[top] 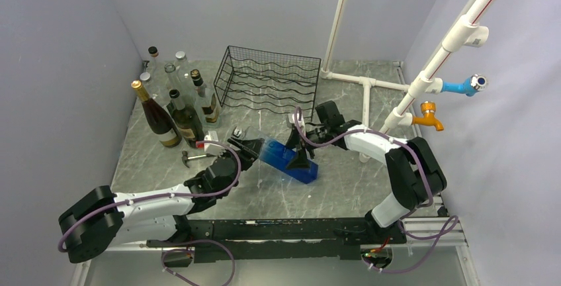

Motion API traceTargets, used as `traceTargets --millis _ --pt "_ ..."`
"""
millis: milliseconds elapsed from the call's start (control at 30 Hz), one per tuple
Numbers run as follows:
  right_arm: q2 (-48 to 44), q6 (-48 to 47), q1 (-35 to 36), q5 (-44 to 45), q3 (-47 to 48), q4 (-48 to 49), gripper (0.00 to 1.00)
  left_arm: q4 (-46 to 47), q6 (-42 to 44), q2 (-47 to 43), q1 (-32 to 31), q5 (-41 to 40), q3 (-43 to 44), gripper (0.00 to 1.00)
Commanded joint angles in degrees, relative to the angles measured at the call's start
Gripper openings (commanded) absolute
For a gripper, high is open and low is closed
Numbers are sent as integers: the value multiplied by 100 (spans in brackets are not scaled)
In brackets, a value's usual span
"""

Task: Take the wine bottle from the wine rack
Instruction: Place the wine bottle at the center of the board.

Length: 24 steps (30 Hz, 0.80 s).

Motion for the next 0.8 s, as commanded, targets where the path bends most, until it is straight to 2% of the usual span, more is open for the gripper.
traceTargets --millis 0,67,100,133,233,433,600,767 --pt "-303 -377 76 -614 196 -268 80 1488 500 -237 36 -133 227 0" --pt "-294 -566 79 -623 297 -569 86 1733 773 -243 37 -80 227 0" --pt "-285 -709 79 -646 384 -781 97 1826 899 -252 36 -49 225 0" --pt "-277 -830 79 -659 473 -987 99 1882 1056 -273 45 -7 242 0" --pt "-305 -1294 67 -625 825 -1728 100 1772 1598 -447 67 127 349 0" --pt "-559 -2209 -47 -451 1355 -3018 100 615 2935 -1074 89 326 755 0" --pt "-931 -2087 -165 -367 1220 -2826 100 -86 4211 -1493 112 368 1118 0" --pt "-1036 -2064 -277 -385 1144 -2753 100 -369 5743 -1627 157 735 1591 0"
